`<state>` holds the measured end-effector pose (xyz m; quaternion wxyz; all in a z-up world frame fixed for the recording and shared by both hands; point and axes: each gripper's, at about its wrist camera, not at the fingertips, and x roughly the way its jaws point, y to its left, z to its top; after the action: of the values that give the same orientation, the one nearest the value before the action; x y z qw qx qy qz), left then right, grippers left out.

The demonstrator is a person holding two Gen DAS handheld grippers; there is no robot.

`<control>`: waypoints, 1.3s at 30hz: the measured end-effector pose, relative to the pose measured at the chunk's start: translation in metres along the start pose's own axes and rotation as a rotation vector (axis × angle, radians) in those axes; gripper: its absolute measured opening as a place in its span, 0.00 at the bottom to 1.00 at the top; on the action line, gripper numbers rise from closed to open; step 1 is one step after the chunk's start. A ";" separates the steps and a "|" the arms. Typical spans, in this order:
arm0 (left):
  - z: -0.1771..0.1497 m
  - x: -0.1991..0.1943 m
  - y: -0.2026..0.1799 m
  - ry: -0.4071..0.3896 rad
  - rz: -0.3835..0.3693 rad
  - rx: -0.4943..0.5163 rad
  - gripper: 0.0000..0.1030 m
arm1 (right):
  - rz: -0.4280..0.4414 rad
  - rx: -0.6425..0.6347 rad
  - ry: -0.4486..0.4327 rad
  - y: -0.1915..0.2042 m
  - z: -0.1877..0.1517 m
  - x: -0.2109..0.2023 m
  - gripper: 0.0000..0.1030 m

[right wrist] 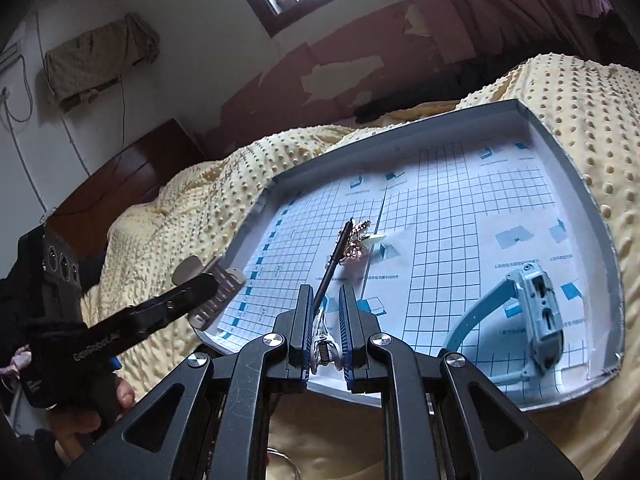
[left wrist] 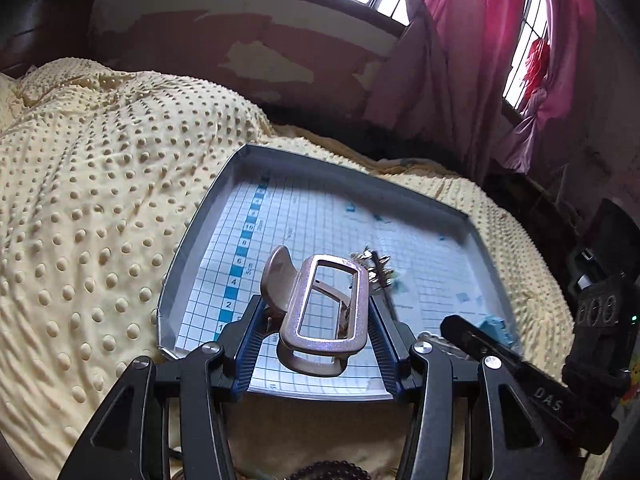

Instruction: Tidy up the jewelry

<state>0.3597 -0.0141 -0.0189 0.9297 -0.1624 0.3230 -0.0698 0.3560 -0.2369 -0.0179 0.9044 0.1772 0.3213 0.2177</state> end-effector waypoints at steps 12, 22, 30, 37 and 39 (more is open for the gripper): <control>-0.010 0.024 0.006 0.097 0.031 -0.061 0.47 | -0.019 -0.022 0.027 -0.006 -0.004 0.014 0.12; -0.004 -0.004 0.004 0.032 0.014 -0.104 0.80 | -0.078 -0.096 -0.040 0.003 0.008 -0.018 0.23; -0.009 -0.068 -0.003 -0.096 0.033 -0.044 1.00 | -0.110 -0.207 -0.169 0.025 0.005 -0.082 0.70; -0.029 -0.141 -0.011 -0.234 0.077 0.014 1.00 | -0.097 -0.206 -0.290 0.042 -0.009 -0.146 0.99; -0.036 -0.158 -0.015 -0.253 0.082 0.038 1.00 | -0.094 -0.232 -0.319 0.049 -0.017 -0.164 0.99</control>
<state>0.2137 -0.0001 0.0511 0.9680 -0.1389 0.2083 -0.0167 0.2163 -0.2759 0.0745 0.9674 0.0891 0.1545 0.1797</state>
